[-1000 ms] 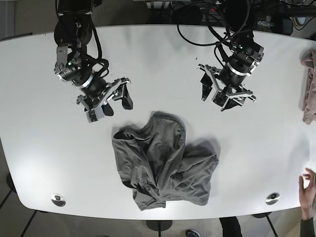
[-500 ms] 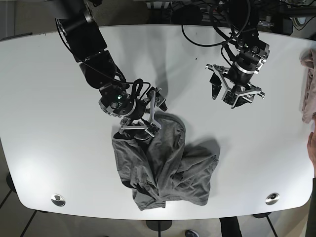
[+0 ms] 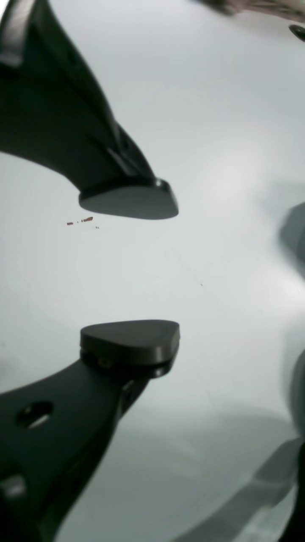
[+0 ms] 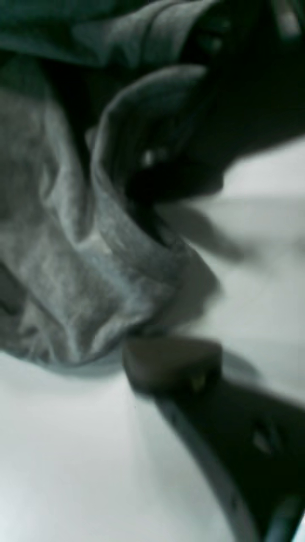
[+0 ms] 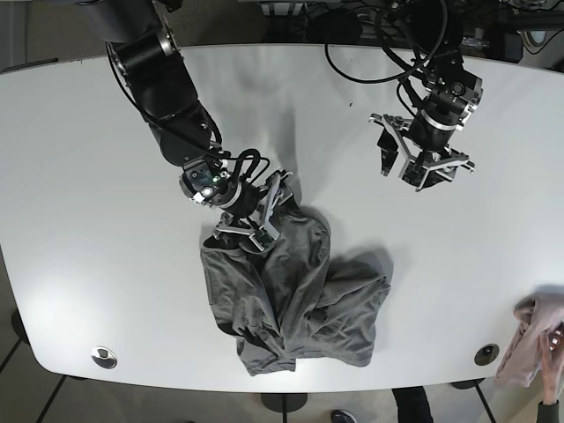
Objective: Fold the T-shirt properly
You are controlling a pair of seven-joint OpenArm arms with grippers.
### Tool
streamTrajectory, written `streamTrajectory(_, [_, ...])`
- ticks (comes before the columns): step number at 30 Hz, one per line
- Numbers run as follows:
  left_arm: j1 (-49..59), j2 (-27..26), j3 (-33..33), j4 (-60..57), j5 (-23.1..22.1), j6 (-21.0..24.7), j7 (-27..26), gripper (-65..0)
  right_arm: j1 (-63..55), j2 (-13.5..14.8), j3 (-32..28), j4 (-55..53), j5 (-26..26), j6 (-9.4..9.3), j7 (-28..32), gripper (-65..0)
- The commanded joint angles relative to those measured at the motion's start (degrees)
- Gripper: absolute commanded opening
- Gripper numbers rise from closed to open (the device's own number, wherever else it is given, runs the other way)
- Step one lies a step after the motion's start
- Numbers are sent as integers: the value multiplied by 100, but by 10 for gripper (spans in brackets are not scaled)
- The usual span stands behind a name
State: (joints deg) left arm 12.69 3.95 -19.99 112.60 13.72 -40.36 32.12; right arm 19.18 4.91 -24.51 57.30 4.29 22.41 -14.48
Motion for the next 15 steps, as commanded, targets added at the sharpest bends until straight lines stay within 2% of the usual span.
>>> streamTrajectory(1, [-34, -12, -1, 94, -75, 40, -95, -306, 29, -20, -6, -11, -12, 66, -209, -461])
streamTrajectory(3, [-34, -12, -1, 94, -75, 40, -95, -306, 12, -91, -6, 6, -12, 22, -209, -636])
streamTrajectory(5, [-42, -12, -45, 94, -75, 40, -95, -306, -15, -143, 126, 50, -12, 31, -218, -614])
streamTrajectory(6, [-42, -12, -177, 103, -84, 40, -95, -306, -103, -161, 240, 174, -12, 31, -227, -631])
streamTrajectory(9, [-95, 23, -511, 129, -92, 36, -95, -306, -542, -170, 566, 1123, -12, 22, -438, -633])
streamTrajectory(13, [-192, -3, -880, 129, -92, 36, -95, -306, -1509, -170, 996, 3567, -12, 14, -1501, -633])
streamTrajectory(15, [-280, -3, -1065, 129, -101, 36, -95, -306, -2045, -170, 1304, 4736, -12, 14, -1835, -633])
